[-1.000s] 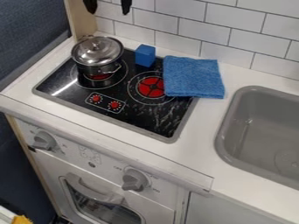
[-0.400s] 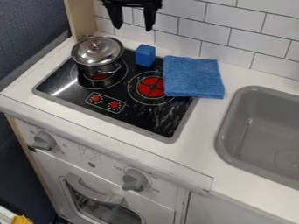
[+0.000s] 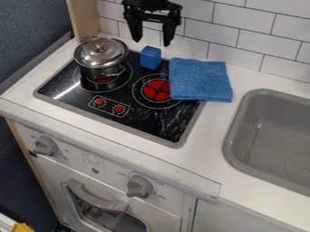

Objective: Move the blue object to the lower left corner of the stove

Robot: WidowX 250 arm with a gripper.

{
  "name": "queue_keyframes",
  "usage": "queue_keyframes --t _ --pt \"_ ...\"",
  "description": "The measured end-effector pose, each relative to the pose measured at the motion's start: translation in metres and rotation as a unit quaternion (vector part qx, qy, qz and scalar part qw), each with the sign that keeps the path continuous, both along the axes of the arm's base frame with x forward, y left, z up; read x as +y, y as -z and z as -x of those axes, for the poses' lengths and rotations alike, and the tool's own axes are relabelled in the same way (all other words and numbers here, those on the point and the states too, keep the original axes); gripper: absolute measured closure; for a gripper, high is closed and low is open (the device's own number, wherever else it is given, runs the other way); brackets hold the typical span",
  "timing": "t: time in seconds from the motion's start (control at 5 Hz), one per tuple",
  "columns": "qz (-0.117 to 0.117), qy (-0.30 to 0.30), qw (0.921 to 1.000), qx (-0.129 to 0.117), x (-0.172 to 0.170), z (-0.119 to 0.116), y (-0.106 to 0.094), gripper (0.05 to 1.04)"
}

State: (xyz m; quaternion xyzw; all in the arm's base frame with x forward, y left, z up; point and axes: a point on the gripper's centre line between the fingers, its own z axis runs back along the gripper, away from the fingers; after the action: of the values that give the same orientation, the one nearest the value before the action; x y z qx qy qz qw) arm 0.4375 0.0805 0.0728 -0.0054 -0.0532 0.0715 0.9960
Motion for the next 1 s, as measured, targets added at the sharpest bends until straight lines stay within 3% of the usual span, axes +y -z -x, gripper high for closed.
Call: queue_keyframes --t 0.4,0.6,0.8,1.0 --pt "-0.014 0.008 0.9996 0.025 0.004 0.005 0.016 0.083" --pt "-0.010 0.014 0.9976 0.067 0.004 0.006 0.040 0.098" --pt "-0.013 0.014 0.9978 0.064 0.006 0.004 0.040 0.184" --pt "-0.015 0.016 0.9977 0.064 0.003 0.004 0.040 0.455"
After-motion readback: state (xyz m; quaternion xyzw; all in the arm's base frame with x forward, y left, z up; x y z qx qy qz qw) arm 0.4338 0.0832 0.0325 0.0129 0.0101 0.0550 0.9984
